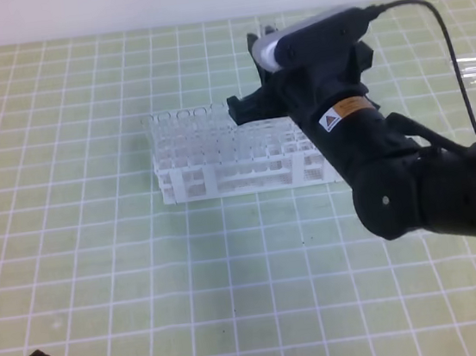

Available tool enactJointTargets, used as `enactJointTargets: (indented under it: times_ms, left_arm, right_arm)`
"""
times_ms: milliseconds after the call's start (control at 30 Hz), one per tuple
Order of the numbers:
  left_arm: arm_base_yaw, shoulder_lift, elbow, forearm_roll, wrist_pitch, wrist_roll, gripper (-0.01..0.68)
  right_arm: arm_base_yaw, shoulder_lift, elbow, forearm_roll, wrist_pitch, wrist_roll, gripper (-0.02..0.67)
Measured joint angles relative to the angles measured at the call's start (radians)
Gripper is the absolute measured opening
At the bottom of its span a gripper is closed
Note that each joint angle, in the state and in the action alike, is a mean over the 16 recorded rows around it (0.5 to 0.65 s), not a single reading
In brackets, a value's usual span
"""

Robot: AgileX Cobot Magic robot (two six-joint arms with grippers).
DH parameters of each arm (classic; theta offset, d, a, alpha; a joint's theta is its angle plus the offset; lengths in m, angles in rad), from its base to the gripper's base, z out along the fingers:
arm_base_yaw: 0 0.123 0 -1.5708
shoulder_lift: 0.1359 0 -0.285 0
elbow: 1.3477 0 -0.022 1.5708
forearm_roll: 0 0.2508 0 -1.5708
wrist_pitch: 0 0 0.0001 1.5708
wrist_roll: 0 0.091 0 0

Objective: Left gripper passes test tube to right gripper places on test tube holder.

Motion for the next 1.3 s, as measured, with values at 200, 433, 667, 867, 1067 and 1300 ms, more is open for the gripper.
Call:
enactJointTargets:
  times_ms: [200, 433, 667, 867, 1067, 1300]
  left_arm:
    - [0.000, 0.000, 0.000, 0.000, 0.000, 0.000, -0.001]
    - [0.000, -0.001, -0.002, 0.000, 0.002, 0.000, -0.002]
    - [0.000, 0.000, -0.004, 0.000, 0.002, 0.000, -0.002]
    - [0.000, 0.001, -0.001, 0.000, 0.001, 0.000, -0.002]
    - [0.000, 0.001, -0.002, 0.000, 0.002, 0.000, -0.002]
    - [0.000, 0.002, -0.001, 0.000, 0.002, 0.000, -0.002]
  right_arm:
    - [-0.009, 0.031, -0.012, 0.013, -0.004, 0.011, 0.091]
    - [-0.026, 0.050, -0.026, 0.009, 0.003, 0.037, 0.091]
    - [-0.039, 0.077, -0.042, -0.005, 0.017, 0.064, 0.091]
    - [-0.039, 0.098, -0.047, -0.017, 0.016, 0.072, 0.091]
    - [-0.039, 0.115, -0.050, -0.022, 0.003, 0.074, 0.091]
    - [-0.039, 0.123, -0.057, -0.036, -0.013, 0.077, 0.091]
